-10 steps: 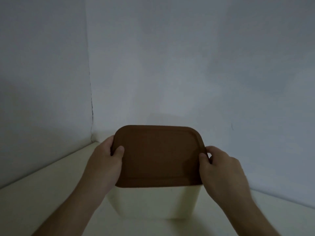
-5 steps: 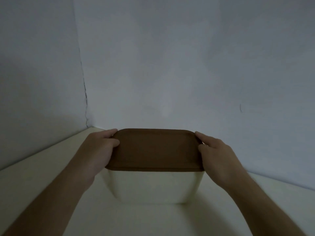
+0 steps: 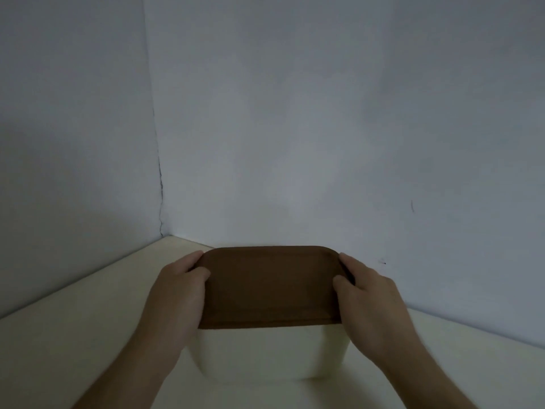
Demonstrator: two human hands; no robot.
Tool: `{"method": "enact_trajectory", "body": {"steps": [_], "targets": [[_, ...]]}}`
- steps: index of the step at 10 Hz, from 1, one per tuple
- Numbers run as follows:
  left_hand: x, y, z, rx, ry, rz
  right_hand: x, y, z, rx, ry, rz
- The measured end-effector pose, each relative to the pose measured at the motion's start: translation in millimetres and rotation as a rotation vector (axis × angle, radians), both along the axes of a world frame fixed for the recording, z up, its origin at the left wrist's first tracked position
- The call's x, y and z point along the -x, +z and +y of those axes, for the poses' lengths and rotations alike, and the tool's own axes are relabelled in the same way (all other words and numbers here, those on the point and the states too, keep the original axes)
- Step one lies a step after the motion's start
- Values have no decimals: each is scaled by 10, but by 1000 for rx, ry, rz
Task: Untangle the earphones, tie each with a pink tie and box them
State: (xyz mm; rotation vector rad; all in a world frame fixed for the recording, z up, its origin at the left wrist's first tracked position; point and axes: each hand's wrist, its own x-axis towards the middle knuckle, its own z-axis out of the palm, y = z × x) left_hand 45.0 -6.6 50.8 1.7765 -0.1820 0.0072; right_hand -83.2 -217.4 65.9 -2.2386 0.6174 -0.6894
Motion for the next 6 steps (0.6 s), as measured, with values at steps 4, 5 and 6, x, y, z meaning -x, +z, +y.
{"method": "enact_trajectory", "body": {"steps": [4, 5, 6], "targets": [[-691, -174, -67, 167, 26, 205, 106, -21, 158, -12, -13, -23], [-665, -233, -12, 312, 87, 202, 82, -48, 109, -94, -2, -24], [-581, -382, 114, 384, 171, 237, 110, 5, 0, -171, -57, -124]]}}
